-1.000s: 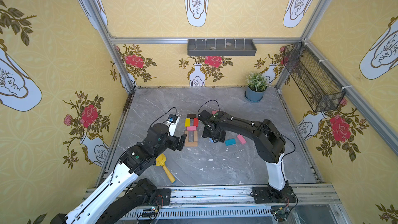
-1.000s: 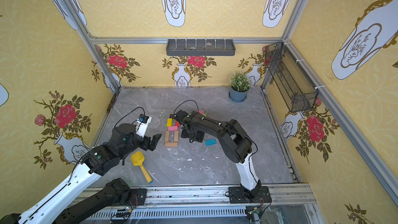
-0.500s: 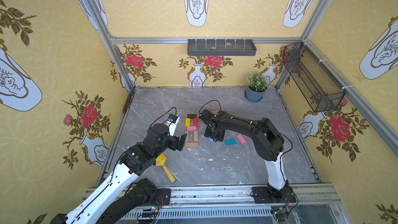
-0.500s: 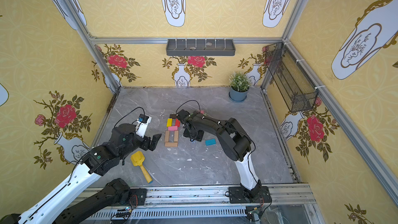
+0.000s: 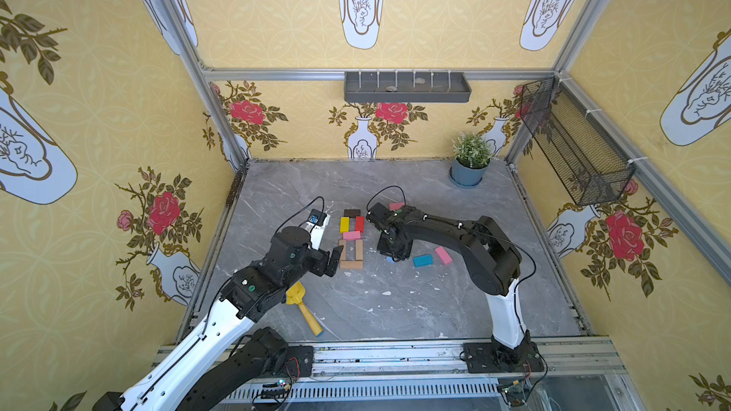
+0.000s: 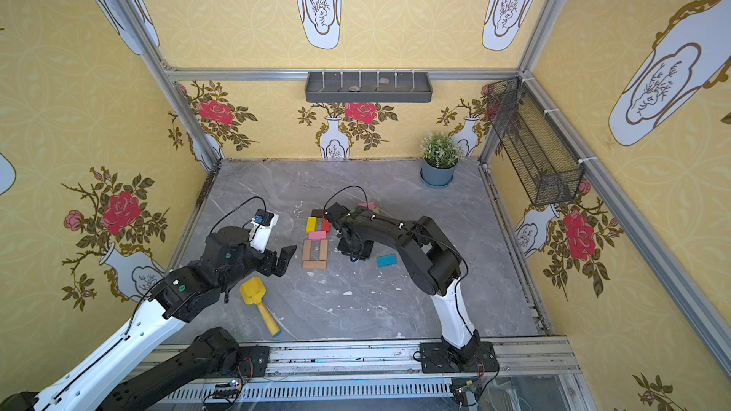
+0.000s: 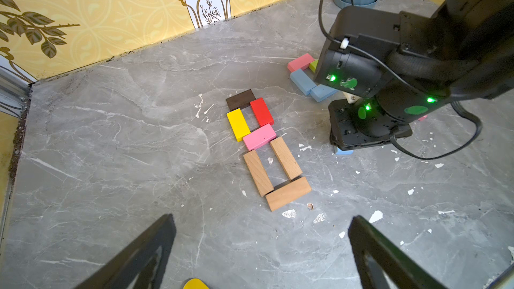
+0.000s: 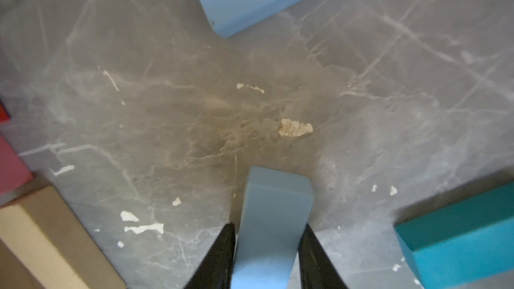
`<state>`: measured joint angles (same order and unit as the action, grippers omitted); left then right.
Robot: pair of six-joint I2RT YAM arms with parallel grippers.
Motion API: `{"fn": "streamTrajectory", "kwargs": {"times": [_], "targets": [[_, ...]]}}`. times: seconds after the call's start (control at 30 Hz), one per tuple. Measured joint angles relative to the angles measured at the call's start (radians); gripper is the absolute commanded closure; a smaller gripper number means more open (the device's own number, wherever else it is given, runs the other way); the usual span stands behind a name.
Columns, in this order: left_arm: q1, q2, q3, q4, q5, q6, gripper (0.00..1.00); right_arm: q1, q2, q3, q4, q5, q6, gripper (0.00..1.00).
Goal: Assemble the number 8 with building blocks
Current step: Assemble the building block at the center of the board.
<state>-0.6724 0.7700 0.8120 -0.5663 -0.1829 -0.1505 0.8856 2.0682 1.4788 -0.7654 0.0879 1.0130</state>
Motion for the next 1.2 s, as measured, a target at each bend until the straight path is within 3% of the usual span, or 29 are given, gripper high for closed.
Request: {"fn": "streamTrajectory", "kwargs": {"times": [0.13, 0.27, 0.6, 1.2], "targets": [[0.000, 0.000, 0.000, 0.000, 0.000, 0.000, 0.00, -0.003, -0.018, -0.021, 0.026, -0.002, -0.082, 0.90], [0.000, 0.000, 0.000, 0.000, 0.000, 0.000, 0.00, -0.026, -0.043, -0.047, 0.042, 0.000, -0.195, 0.94], [0.000, 0.002, 0.000, 0.000, 0.000, 0.000, 0.00, -0.109, -0.086, -0.111, 0.093, -0.072, -0.405, 0.93], [0.000, 0.006, 0.000, -0.018, 0.000, 0.000, 0.00, -0.109, 0.000, -0.012, 0.084, -0.077, -0.442, 0.90]]}}
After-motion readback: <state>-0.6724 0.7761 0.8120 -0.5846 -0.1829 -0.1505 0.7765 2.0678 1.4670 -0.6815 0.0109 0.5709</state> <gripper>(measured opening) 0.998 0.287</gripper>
